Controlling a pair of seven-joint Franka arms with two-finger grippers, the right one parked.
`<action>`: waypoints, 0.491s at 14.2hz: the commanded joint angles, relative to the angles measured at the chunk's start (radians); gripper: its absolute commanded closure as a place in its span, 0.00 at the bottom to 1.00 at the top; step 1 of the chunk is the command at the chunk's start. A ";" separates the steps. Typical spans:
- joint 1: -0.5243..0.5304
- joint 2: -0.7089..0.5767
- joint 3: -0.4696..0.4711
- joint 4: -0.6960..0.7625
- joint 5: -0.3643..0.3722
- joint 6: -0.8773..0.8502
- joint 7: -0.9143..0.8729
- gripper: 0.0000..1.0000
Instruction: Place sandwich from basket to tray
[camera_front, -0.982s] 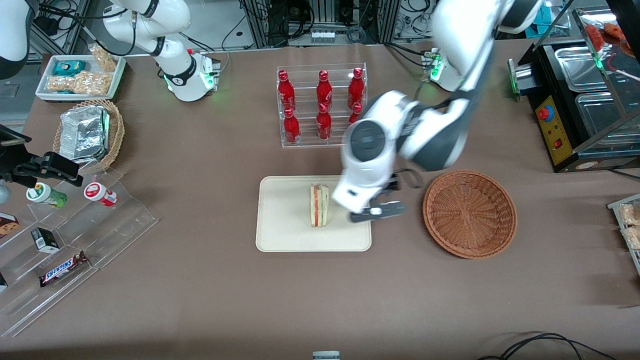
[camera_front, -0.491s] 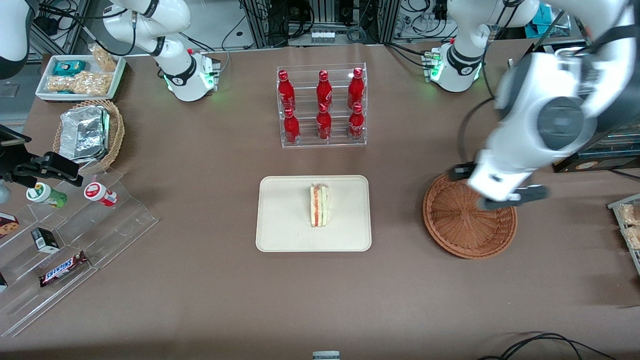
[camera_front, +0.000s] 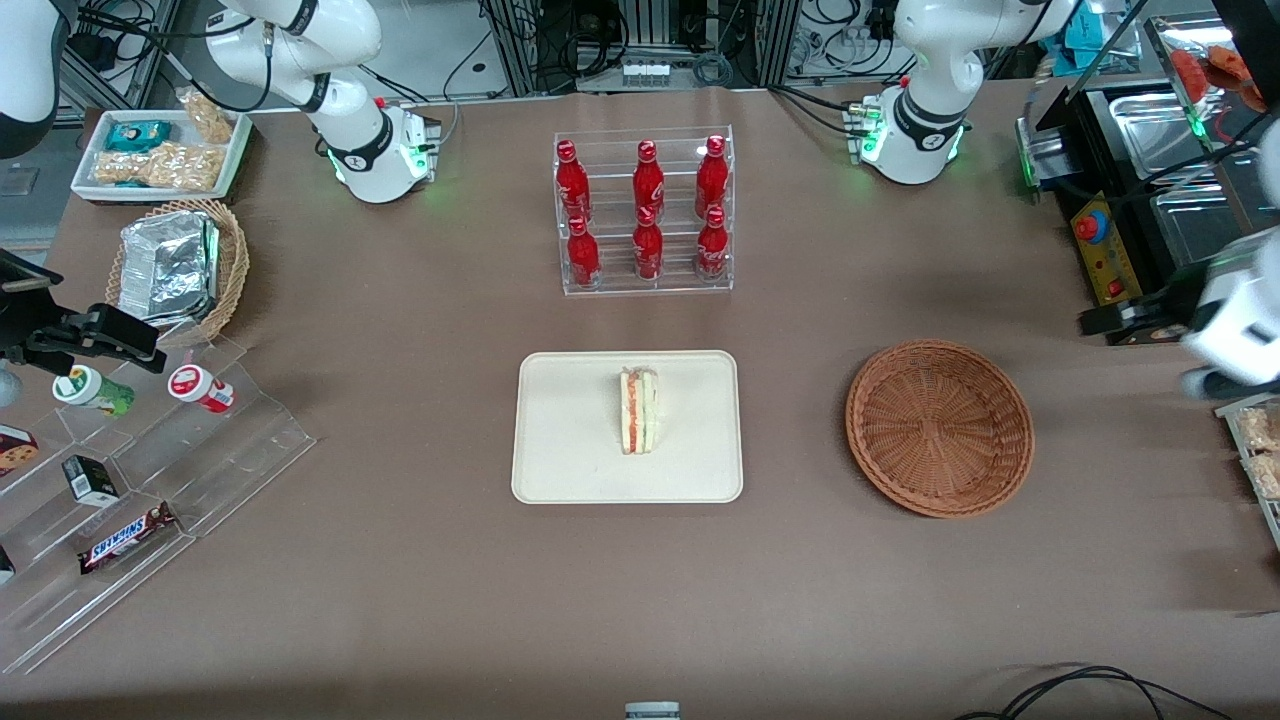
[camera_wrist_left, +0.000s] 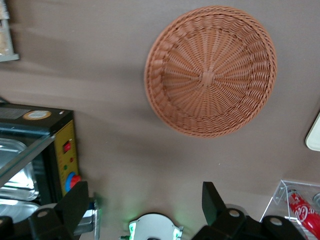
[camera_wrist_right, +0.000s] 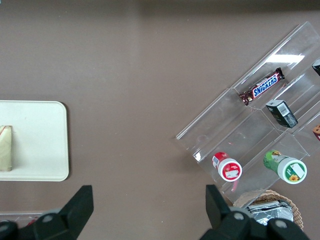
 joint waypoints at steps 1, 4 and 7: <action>0.009 -0.030 -0.020 0.033 -0.006 -0.052 0.004 0.00; 0.037 -0.111 -0.078 0.026 -0.012 -0.043 0.003 0.00; 0.054 -0.150 -0.156 0.007 0.002 -0.070 0.006 0.00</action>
